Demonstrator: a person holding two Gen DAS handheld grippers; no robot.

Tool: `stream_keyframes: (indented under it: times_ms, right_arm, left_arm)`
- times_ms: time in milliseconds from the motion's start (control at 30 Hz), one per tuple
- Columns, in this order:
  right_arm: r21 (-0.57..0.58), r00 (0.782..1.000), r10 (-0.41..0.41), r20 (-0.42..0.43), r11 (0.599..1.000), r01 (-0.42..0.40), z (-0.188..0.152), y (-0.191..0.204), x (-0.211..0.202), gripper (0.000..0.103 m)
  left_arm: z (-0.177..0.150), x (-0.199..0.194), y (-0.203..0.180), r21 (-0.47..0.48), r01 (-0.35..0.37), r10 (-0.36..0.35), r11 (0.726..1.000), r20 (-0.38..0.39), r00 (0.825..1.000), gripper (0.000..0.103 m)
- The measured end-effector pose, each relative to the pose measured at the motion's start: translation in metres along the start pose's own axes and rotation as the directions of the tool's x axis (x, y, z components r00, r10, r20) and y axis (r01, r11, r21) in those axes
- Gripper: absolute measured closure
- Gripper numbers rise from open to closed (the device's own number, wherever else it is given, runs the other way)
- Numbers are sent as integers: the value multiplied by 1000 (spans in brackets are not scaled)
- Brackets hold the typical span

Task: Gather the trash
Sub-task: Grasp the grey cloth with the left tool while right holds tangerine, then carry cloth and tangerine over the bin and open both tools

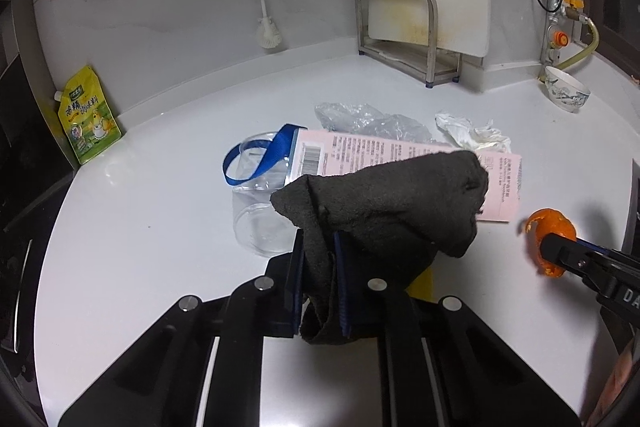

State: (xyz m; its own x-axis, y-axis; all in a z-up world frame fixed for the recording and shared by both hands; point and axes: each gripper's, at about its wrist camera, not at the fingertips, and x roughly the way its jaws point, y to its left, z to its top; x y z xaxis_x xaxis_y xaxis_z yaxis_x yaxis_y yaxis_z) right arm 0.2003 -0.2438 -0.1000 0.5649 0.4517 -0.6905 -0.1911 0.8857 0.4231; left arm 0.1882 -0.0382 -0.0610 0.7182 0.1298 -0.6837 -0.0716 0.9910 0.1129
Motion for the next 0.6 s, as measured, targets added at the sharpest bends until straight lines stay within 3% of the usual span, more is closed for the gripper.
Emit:
stream_keyframes:
  times_ms: [600]
  right_arm:
    - [-20,999,-13,34,1000,14,-5,6,-8,75]
  left_arm:
    - [25,-54,19,11,41,-42,999,95,995,92]
